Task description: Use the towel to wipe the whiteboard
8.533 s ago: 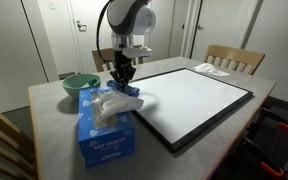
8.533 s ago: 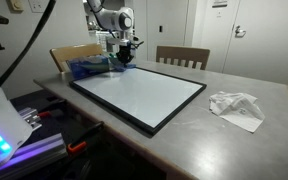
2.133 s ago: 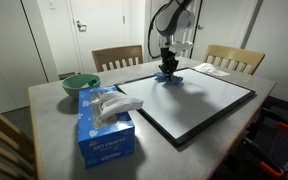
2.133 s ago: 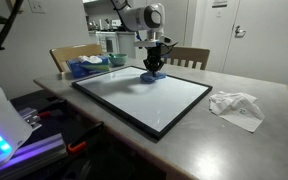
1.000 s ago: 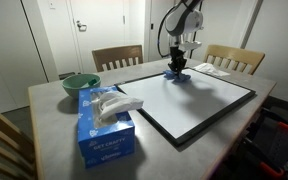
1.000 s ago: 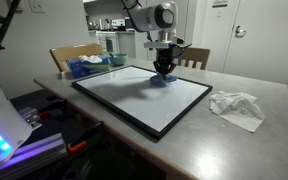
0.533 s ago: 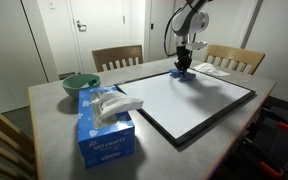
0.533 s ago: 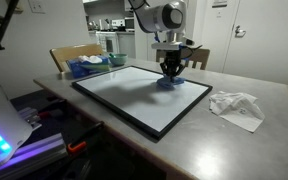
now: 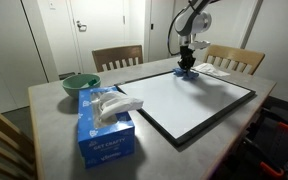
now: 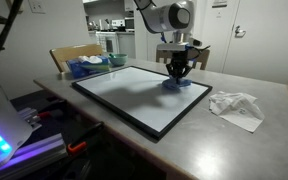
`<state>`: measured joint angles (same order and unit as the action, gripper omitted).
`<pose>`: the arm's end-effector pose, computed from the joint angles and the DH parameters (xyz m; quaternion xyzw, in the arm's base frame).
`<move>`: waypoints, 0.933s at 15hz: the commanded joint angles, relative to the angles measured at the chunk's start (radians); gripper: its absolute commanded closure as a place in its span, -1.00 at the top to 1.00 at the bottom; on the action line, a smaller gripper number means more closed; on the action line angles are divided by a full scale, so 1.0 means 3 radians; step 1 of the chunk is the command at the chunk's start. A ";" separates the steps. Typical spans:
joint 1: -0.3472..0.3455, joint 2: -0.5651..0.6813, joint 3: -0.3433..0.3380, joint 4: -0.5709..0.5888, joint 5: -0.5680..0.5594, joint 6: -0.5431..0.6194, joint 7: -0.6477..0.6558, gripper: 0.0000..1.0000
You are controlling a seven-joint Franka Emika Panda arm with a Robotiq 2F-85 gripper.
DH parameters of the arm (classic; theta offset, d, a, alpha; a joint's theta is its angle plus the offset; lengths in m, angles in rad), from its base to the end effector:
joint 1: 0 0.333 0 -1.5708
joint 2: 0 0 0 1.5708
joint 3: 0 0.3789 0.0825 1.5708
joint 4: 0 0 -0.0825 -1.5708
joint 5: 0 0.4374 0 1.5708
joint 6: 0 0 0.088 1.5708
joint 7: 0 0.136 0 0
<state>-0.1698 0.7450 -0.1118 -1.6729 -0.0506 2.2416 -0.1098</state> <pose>0.7049 -0.1997 0.1362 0.9930 -0.0567 -0.0957 0.0395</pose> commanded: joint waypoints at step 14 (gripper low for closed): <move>-0.0233 0.0198 -0.0001 0.0179 -0.0084 0.0098 -0.0512 -0.93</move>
<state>-0.2083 0.7532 -0.1177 -1.6600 -0.0534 2.2575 -0.2114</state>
